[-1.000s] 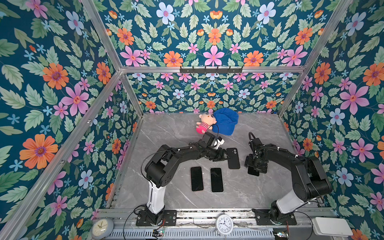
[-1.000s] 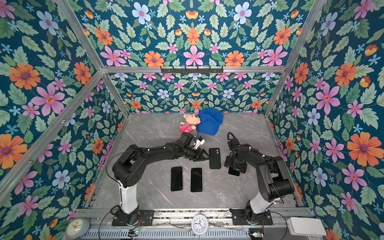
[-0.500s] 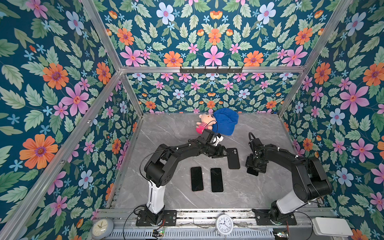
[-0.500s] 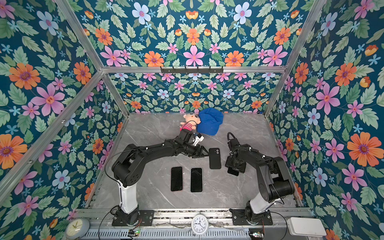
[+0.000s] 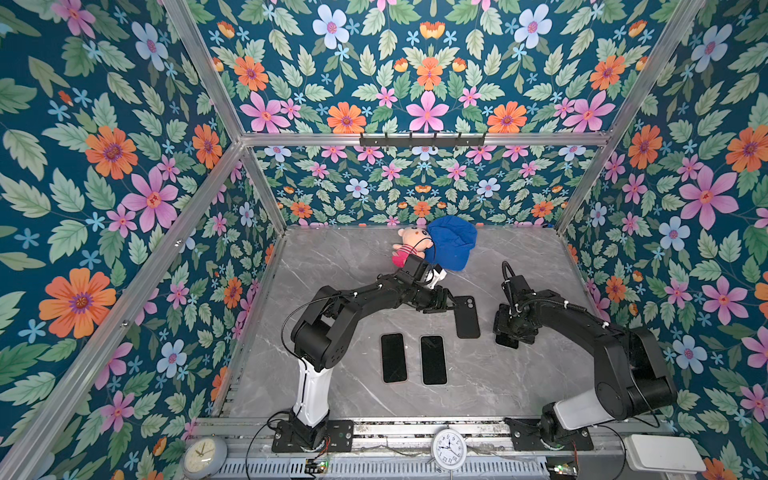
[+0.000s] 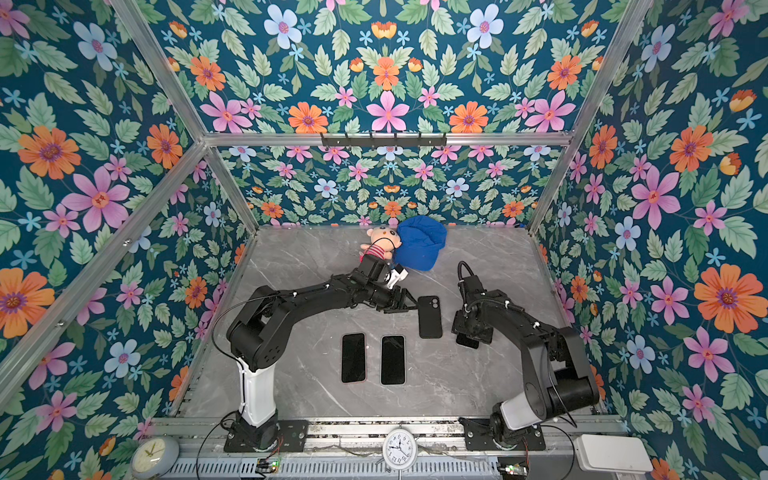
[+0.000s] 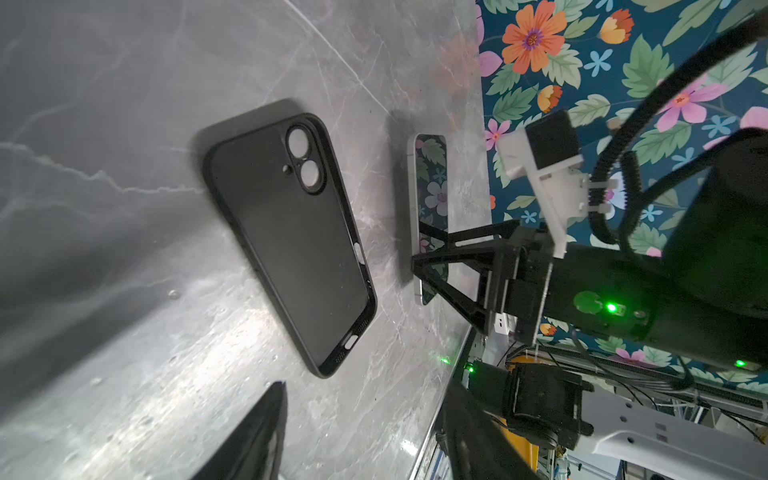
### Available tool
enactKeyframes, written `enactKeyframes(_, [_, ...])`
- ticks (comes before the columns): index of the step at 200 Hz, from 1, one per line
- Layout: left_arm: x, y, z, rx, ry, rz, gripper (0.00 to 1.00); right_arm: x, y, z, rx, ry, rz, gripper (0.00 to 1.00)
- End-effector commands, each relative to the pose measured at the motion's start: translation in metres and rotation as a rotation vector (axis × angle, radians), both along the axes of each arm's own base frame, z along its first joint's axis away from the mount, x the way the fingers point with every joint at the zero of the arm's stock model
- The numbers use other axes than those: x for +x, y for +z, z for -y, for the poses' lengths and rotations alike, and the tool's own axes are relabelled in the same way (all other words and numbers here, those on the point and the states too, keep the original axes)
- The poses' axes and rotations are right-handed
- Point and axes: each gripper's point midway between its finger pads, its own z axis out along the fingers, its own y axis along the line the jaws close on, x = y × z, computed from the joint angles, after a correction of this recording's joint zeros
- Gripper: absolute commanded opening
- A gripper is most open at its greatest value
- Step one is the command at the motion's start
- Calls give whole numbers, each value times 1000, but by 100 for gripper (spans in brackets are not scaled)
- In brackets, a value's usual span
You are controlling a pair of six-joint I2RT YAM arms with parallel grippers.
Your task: Put the phone into the phone case
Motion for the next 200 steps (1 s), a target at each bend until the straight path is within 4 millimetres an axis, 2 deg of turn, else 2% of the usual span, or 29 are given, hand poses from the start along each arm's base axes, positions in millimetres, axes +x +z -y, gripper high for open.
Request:
enactKeyframes(1, [1,-3,-5,2,-1,-3,62,-1,6,-10,31,62,13,67])
enactKeyframes(20, [6,-2,-5,-30,11,-6,62,2,9,-28,73,135,42,67])
enactKeyframes(54, [14,5,-1,-94,-2,-6,64,4,23,-79,127,350,106,67])
enactKeyframes(75, [17,9,6,-136,-9,-8,65,5,26,-96,148,402,126,67])
enactKeyframes(139, [27,19,24,-250,-24,-34,57,8,41,-113,207,458,183,66])
enactKeyframes(200, [21,18,34,-290,-45,-56,45,10,48,-117,215,474,203,66])
